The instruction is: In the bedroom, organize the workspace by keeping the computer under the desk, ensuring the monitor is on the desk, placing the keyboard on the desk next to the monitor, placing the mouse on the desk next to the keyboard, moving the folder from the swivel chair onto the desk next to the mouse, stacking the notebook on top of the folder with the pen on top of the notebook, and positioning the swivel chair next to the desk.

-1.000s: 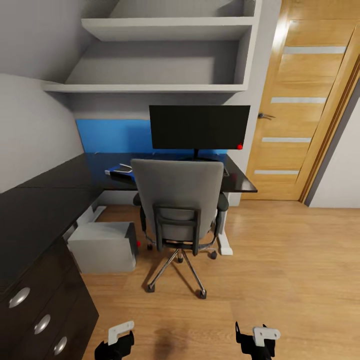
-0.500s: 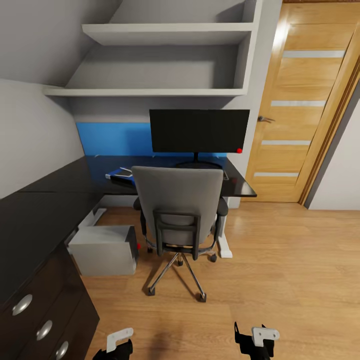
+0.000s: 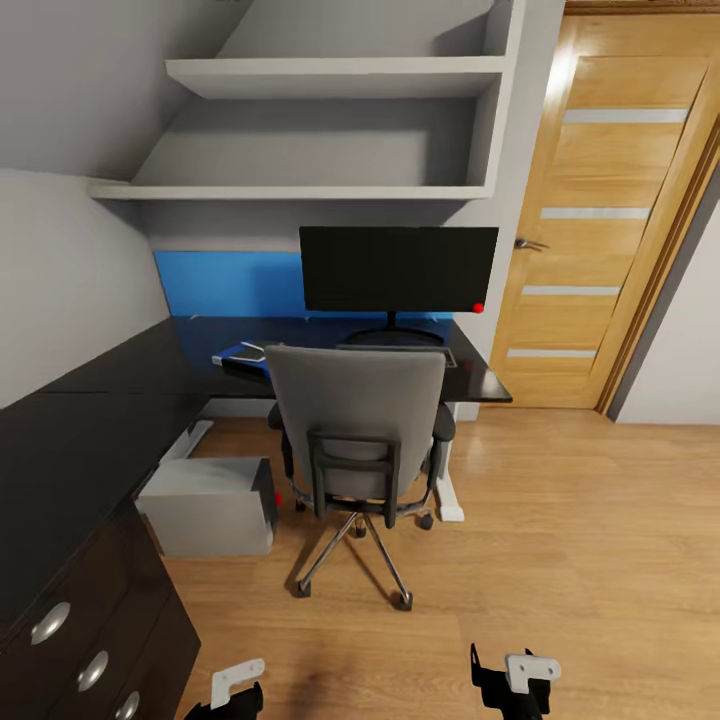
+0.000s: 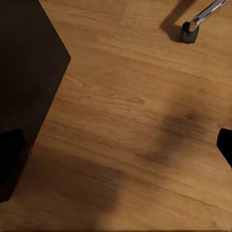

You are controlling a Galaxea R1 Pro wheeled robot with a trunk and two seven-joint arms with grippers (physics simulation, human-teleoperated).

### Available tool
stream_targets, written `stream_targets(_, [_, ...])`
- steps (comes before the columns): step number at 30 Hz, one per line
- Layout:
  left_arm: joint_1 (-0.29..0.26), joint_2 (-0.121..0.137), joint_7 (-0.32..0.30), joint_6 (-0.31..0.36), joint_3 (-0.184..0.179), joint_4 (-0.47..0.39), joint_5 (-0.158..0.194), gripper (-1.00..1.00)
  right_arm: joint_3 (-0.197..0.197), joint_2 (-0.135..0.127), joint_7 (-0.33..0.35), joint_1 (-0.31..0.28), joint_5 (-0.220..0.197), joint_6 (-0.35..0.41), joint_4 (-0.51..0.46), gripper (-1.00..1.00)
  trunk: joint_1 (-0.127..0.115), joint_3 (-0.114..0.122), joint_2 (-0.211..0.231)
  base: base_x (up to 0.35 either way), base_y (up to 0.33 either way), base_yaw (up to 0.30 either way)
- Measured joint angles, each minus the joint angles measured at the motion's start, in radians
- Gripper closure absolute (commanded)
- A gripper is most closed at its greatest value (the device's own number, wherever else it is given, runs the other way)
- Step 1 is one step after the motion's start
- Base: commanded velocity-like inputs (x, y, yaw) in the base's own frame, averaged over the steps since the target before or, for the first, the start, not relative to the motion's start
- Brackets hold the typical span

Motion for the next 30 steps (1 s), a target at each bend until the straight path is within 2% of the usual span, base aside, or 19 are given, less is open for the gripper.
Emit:
stream_targets(7, [0.013, 0.008, -0.001, -0.001, 0.002, 0.034, 0.002, -1.00, 0.001, -0.003, 0.001, 0.006, 0.002, -0.008, 0.030, -1.00, -0.027, 0.022, 0.049, 0.000, 0.000, 0.000])
stream_targets(9, [0.078, 0.022, -0.002, -0.010, 0.006, 0.038, 0.002, -1.00, 0.000, -0.005, 0.001, 0.034, 0.001, -0.072, 0.043, -1.00, -0.035, 0.028, 0.063, 0.000, 0.000, 0.000])
stream_targets(10, [0.117, 0.035, -0.002, -0.021, 0.007, 0.039, 0.001, -1.00, -0.002, -0.008, 0.000, 0.066, 0.001, -0.167, 0.046, -1.00, -0.038, 0.031, 0.070, 0.000, 0.000, 0.000])
stream_targets(12, [0.142, 0.045, -0.003, -0.038, 0.003, 0.039, -0.001, -1.00, 0.000, -0.009, 0.001, 0.091, 0.002, -0.236, 0.047, -1.00, -0.046, 0.037, 0.084, 0.000, 0.000, 0.000])
stream_targets(14, [0.176, 0.060, -0.004, -0.091, 0.002, 0.039, -0.002, -1.00, 0.000, -0.010, 0.002, 0.127, 0.002, -0.291, 0.044, -1.00, -0.054, 0.044, 0.098, 0.000, 0.000, 0.000])
stream_targets(15, [0.197, 0.066, -0.005, -0.141, 0.003, 0.039, -0.002, -1.00, 0.001, -0.009, 0.002, 0.145, 0.002, -0.309, 0.043, -1.00, -0.058, 0.047, 0.105, 0.000, 0.000, 0.000])
stream_targets(18, [0.224, 0.070, -0.006, -0.239, -0.001, 0.039, -0.015, -1.00, 0.003, -0.008, 0.003, 0.160, 0.003, -0.316, 0.042, -1.00, -0.069, 0.056, 0.126, 0.000, 0.000, 0.000])
stream_targets(19, [0.243, 0.072, -0.006, -0.366, -0.001, 0.039, -0.049, -1.00, 0.004, -0.007, 0.004, 0.170, 0.004, -0.316, 0.043, -1.00, -0.073, 0.059, 0.133, 0.000, 0.000, 0.000])
stream_targets(23, [0.262, 0.073, -0.005, -0.459, -0.002, 0.039, -0.084, -1.00, 0.004, -0.006, 0.004, 0.174, 0.004, -0.316, 0.044, -1.00, -0.088, 0.072, 0.161, 0.000, 0.000, 0.000])
stream_targets(25, [0.272, 0.073, -0.005, -0.478, -0.002, 0.039, -0.092, -1.00, 0.005, -0.007, 0.005, 0.175, 0.004, -0.316, 0.045, -1.00, -0.096, 0.078, 0.175, 0.000, 0.000, 0.000])
stream_targets(30, [0.293, 0.072, -0.004, -0.609, -0.002, 0.039, -0.103, -1.00, 0.004, -0.010, 0.003, 0.176, 0.001, -0.316, 0.045, -1.00, -0.115, 0.094, 0.210, 0.000, 0.000, 0.000])
